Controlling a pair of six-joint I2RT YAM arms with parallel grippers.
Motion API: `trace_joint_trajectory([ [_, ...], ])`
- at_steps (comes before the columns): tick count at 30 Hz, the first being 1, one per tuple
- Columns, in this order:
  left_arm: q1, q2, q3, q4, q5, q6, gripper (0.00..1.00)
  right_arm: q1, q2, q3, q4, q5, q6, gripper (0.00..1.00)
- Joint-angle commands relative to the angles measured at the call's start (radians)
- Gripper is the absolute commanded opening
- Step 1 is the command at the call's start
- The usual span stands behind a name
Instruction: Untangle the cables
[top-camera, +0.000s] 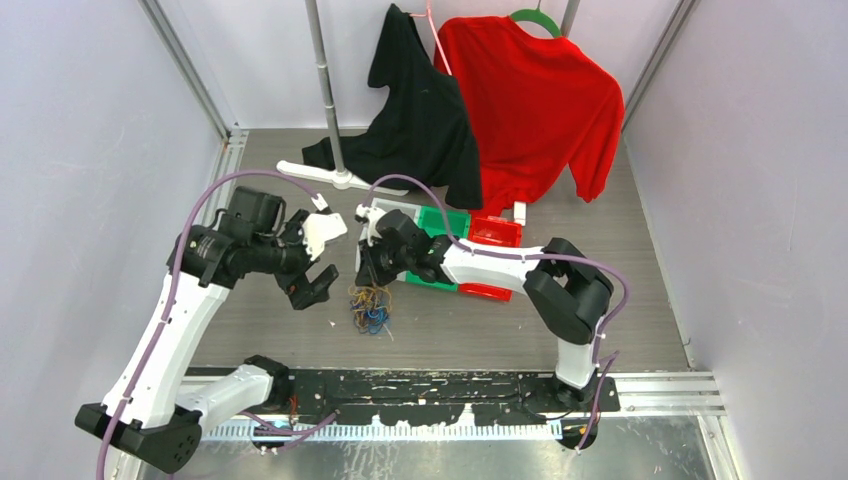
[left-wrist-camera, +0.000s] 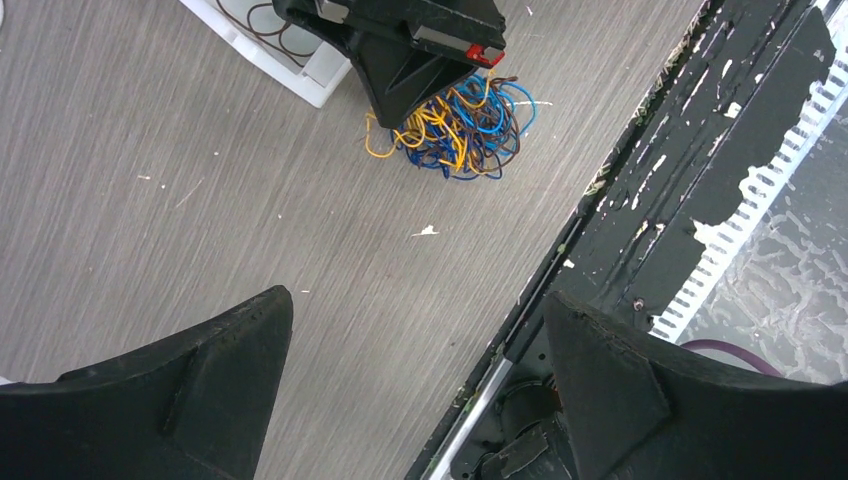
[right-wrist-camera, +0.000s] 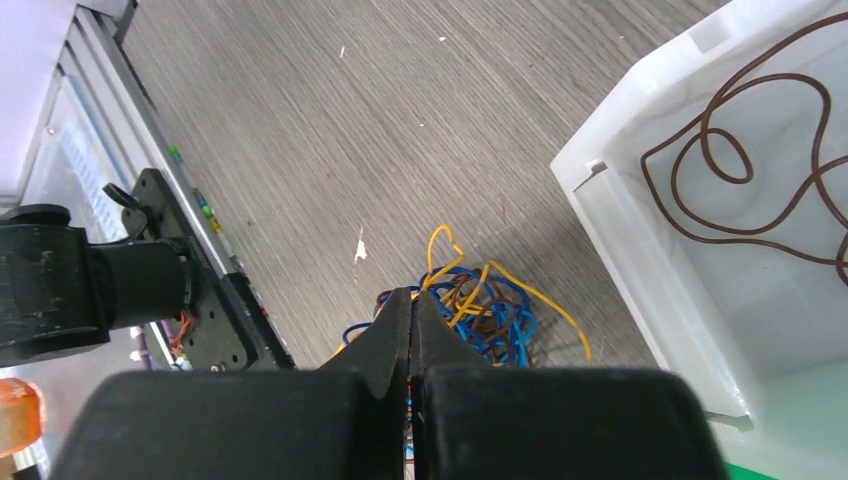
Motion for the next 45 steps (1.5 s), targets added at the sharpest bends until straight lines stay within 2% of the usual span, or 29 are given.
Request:
trace_joint_trajectory([
  [1,0.005,-0.027,-0.016,0.026,0.011,0.020,0.95,0.001,-0.104,-0.013,0.098,-0.021,0.050,0.01],
  [5,0.005,-0.030,-0.032,0.039,0.016,0.021,0.94,0.000,-0.171,-0.055,0.143,-0.023,0.096,0.01],
  [10,0.005,-0.037,-0.033,0.043,0.028,0.021,0.94,0.002,-0.200,-0.026,0.020,0.048,0.115,0.02],
  [11,0.005,-0.037,-0.033,0.045,0.028,0.024,0.95,0.009,-0.198,-0.026,0.009,0.063,0.121,0.10],
  [13,0.005,-0.041,-0.034,0.050,0.025,0.028,0.95,0.030,-0.183,-0.004,-0.043,0.115,0.129,0.50],
  [14,0.005,-0.042,-0.034,0.051,0.023,0.028,0.95,0.047,-0.173,0.010,-0.069,0.138,0.128,0.59],
  [15,0.005,-0.043,-0.032,0.051,0.023,0.027,0.95,0.061,-0.163,0.020,-0.096,0.167,0.129,0.66],
  [16,0.005,-0.044,-0.031,0.051,0.022,0.029,0.95,0.072,-0.152,0.029,-0.121,0.191,0.131,0.68],
  [18,0.005,-0.046,-0.029,0.050,0.022,0.033,0.95,0.089,-0.130,0.048,-0.150,0.226,0.139,0.69],
  [22,0.005,-0.049,-0.027,0.049,0.022,0.035,0.95,0.107,-0.081,0.073,-0.152,0.269,0.146,0.63],
  [28,0.004,-0.060,-0.026,0.036,0.021,0.045,0.95,0.111,-0.003,0.136,-0.159,0.303,0.157,0.45],
  [35,0.005,-0.071,-0.032,0.022,0.029,0.059,0.95,0.113,-0.036,0.117,-0.119,0.345,0.150,0.19],
  [38,0.005,-0.074,-0.042,0.027,0.032,0.062,0.95,0.116,-0.069,0.090,-0.090,0.352,0.149,0.03],
  [42,0.004,-0.072,-0.049,0.032,0.035,0.058,0.95,0.116,-0.124,0.060,-0.053,0.326,0.147,0.01],
  [45,0.004,-0.080,-0.059,0.044,0.031,0.056,0.95,0.115,-0.202,-0.001,0.036,0.251,0.157,0.01],
])
